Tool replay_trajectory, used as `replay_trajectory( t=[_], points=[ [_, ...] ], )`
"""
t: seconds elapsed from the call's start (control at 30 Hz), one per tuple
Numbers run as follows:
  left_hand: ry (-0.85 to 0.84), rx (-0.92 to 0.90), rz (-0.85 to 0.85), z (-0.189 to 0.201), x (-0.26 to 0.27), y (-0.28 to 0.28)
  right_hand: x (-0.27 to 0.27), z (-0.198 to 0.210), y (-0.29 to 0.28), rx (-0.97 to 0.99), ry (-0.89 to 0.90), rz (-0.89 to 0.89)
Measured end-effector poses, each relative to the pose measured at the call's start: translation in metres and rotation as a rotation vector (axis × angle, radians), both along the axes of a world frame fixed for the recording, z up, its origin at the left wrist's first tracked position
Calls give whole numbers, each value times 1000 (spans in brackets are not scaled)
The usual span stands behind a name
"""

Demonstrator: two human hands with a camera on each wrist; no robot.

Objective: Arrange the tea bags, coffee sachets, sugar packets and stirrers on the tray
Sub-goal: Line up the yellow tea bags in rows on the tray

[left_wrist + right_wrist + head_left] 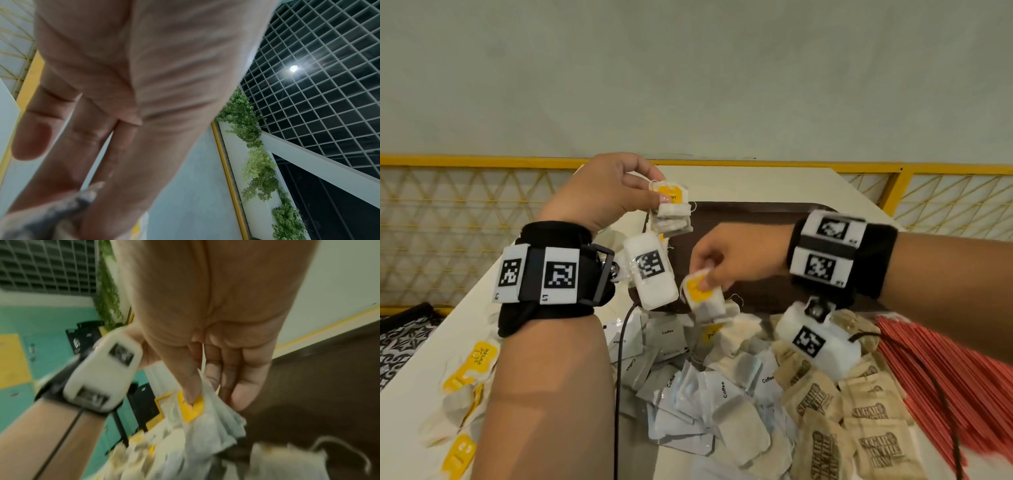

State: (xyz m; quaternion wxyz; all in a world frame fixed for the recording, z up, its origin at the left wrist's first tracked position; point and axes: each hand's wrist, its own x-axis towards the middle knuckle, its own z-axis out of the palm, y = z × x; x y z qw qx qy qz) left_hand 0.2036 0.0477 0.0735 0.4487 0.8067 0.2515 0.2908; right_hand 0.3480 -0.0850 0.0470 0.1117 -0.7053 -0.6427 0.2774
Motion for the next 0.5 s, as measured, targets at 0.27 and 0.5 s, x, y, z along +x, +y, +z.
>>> replay_trajectory(
  t=[0.27,0.5],
  points=[
    [13,5,-1,1,0,-1,38,-2,-12,-114,580,-312],
    [53,47,11,0,0,-1,46,-42,0,-284,250,-224]
  ],
)
